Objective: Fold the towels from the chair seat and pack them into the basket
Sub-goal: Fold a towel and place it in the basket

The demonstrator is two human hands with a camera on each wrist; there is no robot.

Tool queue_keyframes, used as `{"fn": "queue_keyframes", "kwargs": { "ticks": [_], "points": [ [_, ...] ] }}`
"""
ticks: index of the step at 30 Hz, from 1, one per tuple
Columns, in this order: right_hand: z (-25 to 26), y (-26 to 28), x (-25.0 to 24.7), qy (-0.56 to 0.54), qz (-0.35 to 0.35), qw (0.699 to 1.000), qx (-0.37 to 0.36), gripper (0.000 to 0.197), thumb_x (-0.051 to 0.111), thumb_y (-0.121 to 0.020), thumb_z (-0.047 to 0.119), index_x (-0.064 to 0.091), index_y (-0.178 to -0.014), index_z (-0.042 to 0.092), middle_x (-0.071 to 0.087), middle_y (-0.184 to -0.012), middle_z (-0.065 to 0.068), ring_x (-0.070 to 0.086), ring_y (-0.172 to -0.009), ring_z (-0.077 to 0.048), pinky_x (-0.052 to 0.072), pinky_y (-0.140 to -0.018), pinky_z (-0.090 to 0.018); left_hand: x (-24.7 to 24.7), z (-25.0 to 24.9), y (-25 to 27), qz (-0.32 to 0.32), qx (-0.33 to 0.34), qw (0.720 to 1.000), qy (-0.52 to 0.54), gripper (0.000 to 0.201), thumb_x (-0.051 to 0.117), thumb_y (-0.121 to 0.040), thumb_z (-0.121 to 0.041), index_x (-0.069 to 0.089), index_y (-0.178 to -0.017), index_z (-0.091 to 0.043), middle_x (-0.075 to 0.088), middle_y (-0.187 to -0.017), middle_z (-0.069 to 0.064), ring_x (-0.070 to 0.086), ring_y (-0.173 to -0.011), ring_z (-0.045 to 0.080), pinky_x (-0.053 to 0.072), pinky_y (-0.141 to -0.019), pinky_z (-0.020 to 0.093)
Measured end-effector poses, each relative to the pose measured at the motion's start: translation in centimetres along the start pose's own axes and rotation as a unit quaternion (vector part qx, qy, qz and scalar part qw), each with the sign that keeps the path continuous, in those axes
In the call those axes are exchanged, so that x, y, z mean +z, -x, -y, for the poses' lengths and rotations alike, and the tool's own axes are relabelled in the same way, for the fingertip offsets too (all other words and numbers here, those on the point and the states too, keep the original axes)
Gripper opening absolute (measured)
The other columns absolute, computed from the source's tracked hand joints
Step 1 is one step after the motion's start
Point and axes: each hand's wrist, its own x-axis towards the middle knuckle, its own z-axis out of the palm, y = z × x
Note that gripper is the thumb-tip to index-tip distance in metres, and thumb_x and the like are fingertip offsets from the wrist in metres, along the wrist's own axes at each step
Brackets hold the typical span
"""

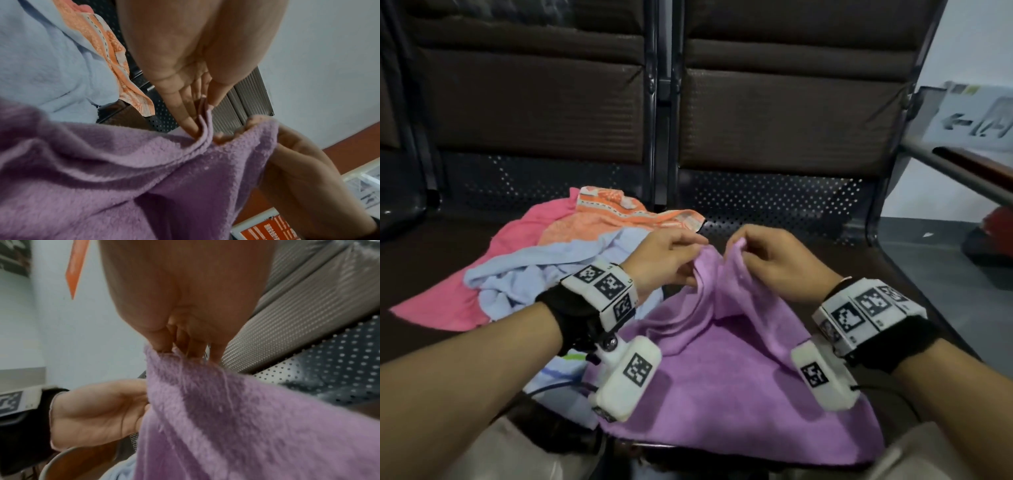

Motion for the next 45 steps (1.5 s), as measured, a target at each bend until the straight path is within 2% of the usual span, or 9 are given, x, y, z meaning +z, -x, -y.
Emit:
{"fn": "queue_keyframes", "kwargs": {
  "ticks": [6,14,23,26,29,33,37,41,45],
  "points": [
    [-1.7,-0.2,1.5,-0.002,-0.003,0.999,0.043,0.017,0.072,-0.080,0.013,0.060,-0.082,0.024,0.065,-0.074,0.005,0.061,-0.068,-0.005,0.049,-0.066,-0.021,0.1,0.7,0.0,0.051,-0.018,0.998,0.025,0.019,0.057,-0.091,-0.009,0.054,-0.109,-0.004,0.065,-0.068,0.003,0.066,-0.060,0.012,0.058,-0.059,0.024],
    [-2.2,-0.3,2.0,-0.006,-0.053,0.997,0.056,0.026,0.080,-0.073,0.020,0.055,-0.074,0.027,0.063,-0.071,0.006,0.056,-0.062,-0.005,0.048,-0.059,-0.019,1.0,0.4,0.3,0.076,-0.006,0.997,0.000,0.021,0.058,-0.090,-0.011,0.062,-0.107,0.001,0.066,-0.086,0.019,0.064,-0.070,0.021,0.059,-0.063,0.024],
    [-1.8,-0.1,2.0,-0.020,-0.067,0.995,0.071,0.031,0.080,-0.073,0.027,0.049,-0.076,0.025,0.063,-0.070,0.002,0.055,-0.062,-0.009,0.047,-0.059,-0.027,0.6,0.4,0.9,0.100,0.018,0.994,-0.042,0.023,0.060,-0.089,-0.011,0.067,-0.110,-0.006,0.072,-0.095,0.017,0.068,-0.080,0.020,0.058,-0.073,0.027],
    [-1.6,0.1,1.8,-0.030,-0.033,0.997,0.067,0.027,0.078,-0.075,0.030,0.051,-0.080,0.027,0.063,-0.069,0.007,0.055,-0.059,-0.004,0.047,-0.057,-0.019,0.6,0.3,1.1,0.064,0.038,0.994,-0.084,0.017,0.055,-0.091,-0.006,0.070,-0.097,-0.011,0.067,-0.080,0.017,0.054,-0.070,0.031,0.042,-0.068,0.039],
    [-1.7,0.6,1.0,0.060,0.065,0.994,0.057,0.014,0.065,-0.087,0.032,0.057,-0.083,0.023,0.065,-0.074,0.004,0.058,-0.066,-0.010,0.049,-0.065,-0.029,0.2,0.2,0.9,-0.009,0.074,0.991,-0.114,0.023,0.047,-0.090,0.001,0.067,-0.088,-0.009,0.060,-0.074,0.008,0.049,-0.070,0.024,0.040,-0.064,0.032],
    [-2.0,1.6,0.4,0.199,0.188,0.961,0.046,0.029,0.052,-0.095,0.037,0.053,-0.074,0.018,0.057,-0.071,0.001,0.053,-0.066,-0.017,0.042,-0.064,-0.032,-0.7,0.2,0.8,-0.098,0.104,0.980,-0.140,0.022,0.033,-0.094,-0.006,0.054,-0.086,-0.008,0.047,-0.078,0.010,0.043,-0.073,0.019,0.036,-0.069,0.031],
    [-1.2,2.0,0.6,0.257,0.135,0.956,0.044,0.019,0.061,-0.089,0.034,0.049,-0.092,0.020,0.056,-0.079,0.004,0.060,-0.079,-0.023,0.045,-0.071,-0.034,-0.7,0.4,1.1,-0.129,0.105,0.975,-0.149,0.023,0.029,-0.095,-0.009,0.049,-0.083,-0.010,0.044,-0.079,0.011,0.041,-0.075,0.019,0.035,-0.072,0.033],
    [0.1,2.3,0.3,0.207,0.060,0.972,0.090,0.056,0.074,-0.078,0.028,0.044,-0.124,0.020,0.062,-0.086,0.002,0.062,-0.082,-0.021,0.052,-0.075,-0.035,-0.4,0.0,1.5,-0.144,0.140,0.970,-0.134,0.030,0.035,-0.094,-0.008,0.039,-0.065,-0.015,0.037,-0.064,0.000,0.034,-0.060,0.011,0.030,-0.061,0.028],
    [1.3,3.1,-0.4,0.233,0.076,0.964,0.104,0.012,0.073,-0.076,0.027,0.062,-0.077,0.022,0.061,-0.071,0.004,0.058,-0.070,-0.013,0.043,-0.064,-0.027,-0.2,-0.2,3.0,-0.074,0.191,0.956,-0.210,0.018,0.040,-0.099,-0.027,0.048,-0.090,-0.014,0.043,-0.072,-0.010,0.042,-0.063,-0.002,0.036,-0.061,0.016]
  ]
}}
